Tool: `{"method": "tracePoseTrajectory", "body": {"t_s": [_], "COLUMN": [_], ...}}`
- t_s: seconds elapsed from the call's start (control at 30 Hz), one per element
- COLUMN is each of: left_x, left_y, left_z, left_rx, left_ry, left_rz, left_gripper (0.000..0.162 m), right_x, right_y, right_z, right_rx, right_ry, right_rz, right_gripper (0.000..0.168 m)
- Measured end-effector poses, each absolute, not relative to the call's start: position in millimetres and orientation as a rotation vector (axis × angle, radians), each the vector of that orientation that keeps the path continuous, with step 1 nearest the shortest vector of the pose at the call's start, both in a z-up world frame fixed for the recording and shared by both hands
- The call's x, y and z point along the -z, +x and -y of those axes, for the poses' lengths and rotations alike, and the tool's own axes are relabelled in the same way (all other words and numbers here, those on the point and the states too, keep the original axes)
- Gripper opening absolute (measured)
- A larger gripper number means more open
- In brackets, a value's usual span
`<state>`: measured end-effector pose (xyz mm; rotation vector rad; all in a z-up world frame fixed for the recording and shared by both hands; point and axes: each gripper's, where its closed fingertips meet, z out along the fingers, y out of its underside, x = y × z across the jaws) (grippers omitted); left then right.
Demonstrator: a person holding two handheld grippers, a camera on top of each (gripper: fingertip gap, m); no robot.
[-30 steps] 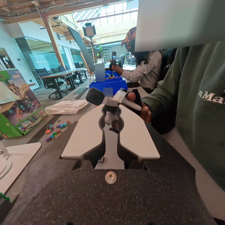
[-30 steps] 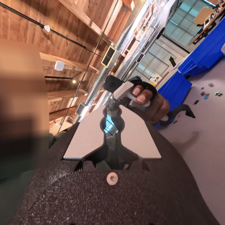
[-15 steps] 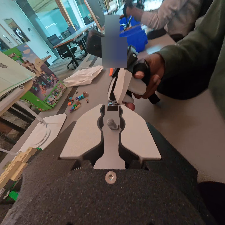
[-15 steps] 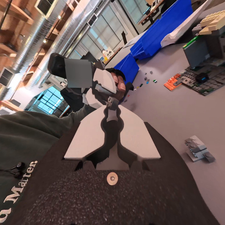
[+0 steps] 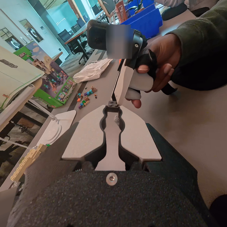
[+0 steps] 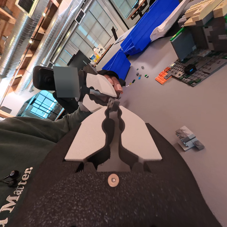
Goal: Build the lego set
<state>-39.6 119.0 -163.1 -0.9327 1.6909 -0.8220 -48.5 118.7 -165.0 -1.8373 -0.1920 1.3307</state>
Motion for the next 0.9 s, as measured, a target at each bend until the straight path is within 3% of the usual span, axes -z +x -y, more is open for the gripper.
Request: {"method": "tracePoseTrajectory", "body": {"t_s": [0.17, 0.33, 0.9], "left_x": [154.6, 154.4, 177.4], "left_y": [-40.8, -38.2, -30.8], "left_z": [-115.8, -108.8, -93.5], "left_rx": [1.013, 1.202, 1.241], "left_ry": [-0.962, -0.988, -1.011], "left_rz": [-1.622, -1.583, -1.664], "left_gripper": [0.016, 0.016, 0.016], "right_x": [153.8, 154.9, 179.1], "right_y": [-45.8, -27.9, -37.1], "right_z": [-116.9, -117.7, -97.6], "right_rx": [-1.252, -0.823, -0.643], "right_ry": [-1.769, -1.711, -1.639], "right_rz": [0.309, 0.634, 0.991], "right_gripper": [0.016, 0.029, 0.016]}}
